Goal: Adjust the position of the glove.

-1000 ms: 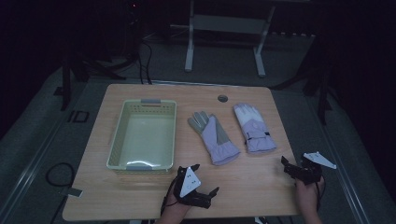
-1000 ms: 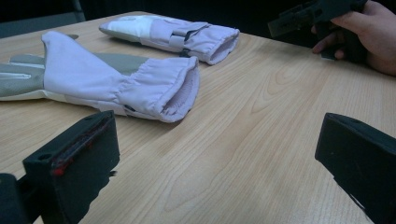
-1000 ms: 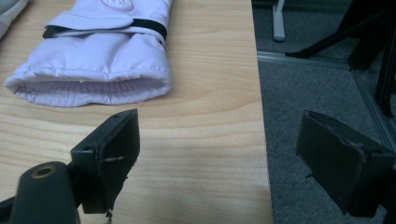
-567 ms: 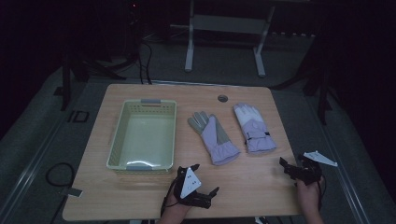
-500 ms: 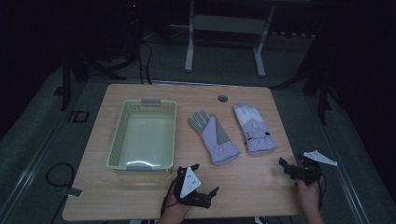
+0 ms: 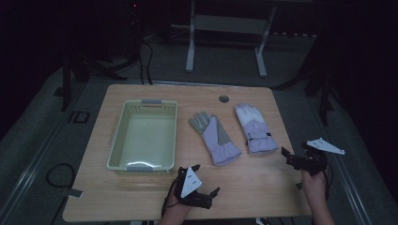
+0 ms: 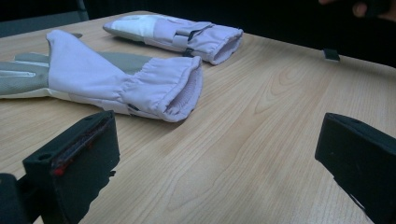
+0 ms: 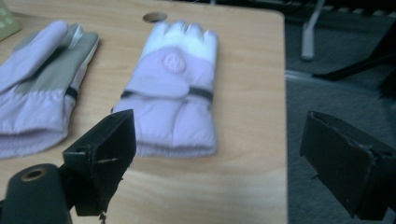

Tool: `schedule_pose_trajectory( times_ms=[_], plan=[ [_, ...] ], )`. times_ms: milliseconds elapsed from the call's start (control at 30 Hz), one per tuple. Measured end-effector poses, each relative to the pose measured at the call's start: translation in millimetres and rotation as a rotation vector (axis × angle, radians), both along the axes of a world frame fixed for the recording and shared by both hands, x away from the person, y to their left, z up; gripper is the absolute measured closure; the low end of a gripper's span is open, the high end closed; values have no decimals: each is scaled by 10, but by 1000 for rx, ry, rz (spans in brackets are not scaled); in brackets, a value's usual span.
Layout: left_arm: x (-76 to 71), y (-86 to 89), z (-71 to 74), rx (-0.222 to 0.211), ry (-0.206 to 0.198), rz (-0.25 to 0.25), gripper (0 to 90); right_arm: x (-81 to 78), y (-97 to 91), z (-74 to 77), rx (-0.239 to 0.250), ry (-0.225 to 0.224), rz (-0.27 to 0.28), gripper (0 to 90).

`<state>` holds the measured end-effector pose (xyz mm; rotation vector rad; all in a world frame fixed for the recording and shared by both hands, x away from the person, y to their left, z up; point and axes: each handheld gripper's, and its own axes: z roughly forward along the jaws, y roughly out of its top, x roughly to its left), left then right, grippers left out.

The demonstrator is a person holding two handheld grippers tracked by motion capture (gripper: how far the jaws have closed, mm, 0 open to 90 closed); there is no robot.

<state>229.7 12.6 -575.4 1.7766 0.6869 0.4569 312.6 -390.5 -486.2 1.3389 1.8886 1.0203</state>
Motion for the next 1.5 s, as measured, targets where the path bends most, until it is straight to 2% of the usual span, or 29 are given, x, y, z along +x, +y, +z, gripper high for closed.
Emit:
schedule_pose_trajectory(
  times_ms=[67, 100, 133, 200, 267, 333, 400, 500, 600, 633, 767, 800, 900, 967, 1067, 1133, 1200, 1400, 1500],
  plan=[
    [1, 1, 0, 0, 1, -2, 1, 8, 22, 40, -5, -4, -4, 112],
    [1, -1, 1, 1, 0, -4, 0, 22, 31, 77, 14, 5, 14, 140],
    [0, -3, 1, 3, -1, -3, 0, 66, 56, 135, 46, 29, 37, 140],
    [4, -3, 1, 5, 3, -6, 0, 87, 58, 151, 59, 42, 48, 139],
    [10, 2, 0, -1, 8, -6, 0, 163, 100, 198, 106, 73, 77, 124],
    [12, 3, 1, -2, 10, -5, 0, 176, 126, 208, 97, 75, 69, 122],
    [10, 1, 1, -2, 8, -6, 0, 229, 242, 261, 97, 64, 106, 116],
    [12, 1, 0, -5, 12, -11, 1, 257, 325, 290, 89, 58, 132, 117],
    [9, -1, 1, -3, 9, -18, 0, 340, 503, 324, 93, 69, 203, 125],
    [7, -3, 1, -2, 9, -20, 0, 340, 503, 324, 93, 69, 203, 125],
    [9, -1, 1, -4, 11, -21, 0, 448, 723, 351, 98, 75, 246, 141],
    [10, -1, 1, -5, 13, -21, 0, 448, 723, 351, 98, 75, 246, 141],
    [13, 1, 0, -9, 17, -24, 0, 535, 912, 345, 87, 86, 293, 154],
    [12, 1, 0, -8, 16, -24, 1, 560, 970, 337, 83, 89, 305, 154],
    [10, -1, 0, -7, 15, -28, 0, 664, 1142, 291, 62, 112, 345, 154],
    [10, -1, 0, -8, 15, -27, 0, 664, 1142, 291, 62, 112, 345, 154],
    [13, 0, 0, -11, 18, -26, 0, 736, 1269, 267, 64, 121, 362, 159],
    [15, 1, 0, -11, 19, -28, 1, 857, 1481, 208, 70, 147, 381, 161],
    [16, 5, 1, -10, 19, -30, 1, 907, 1577, 177, 65, 161, 389, 198]
  ],
)
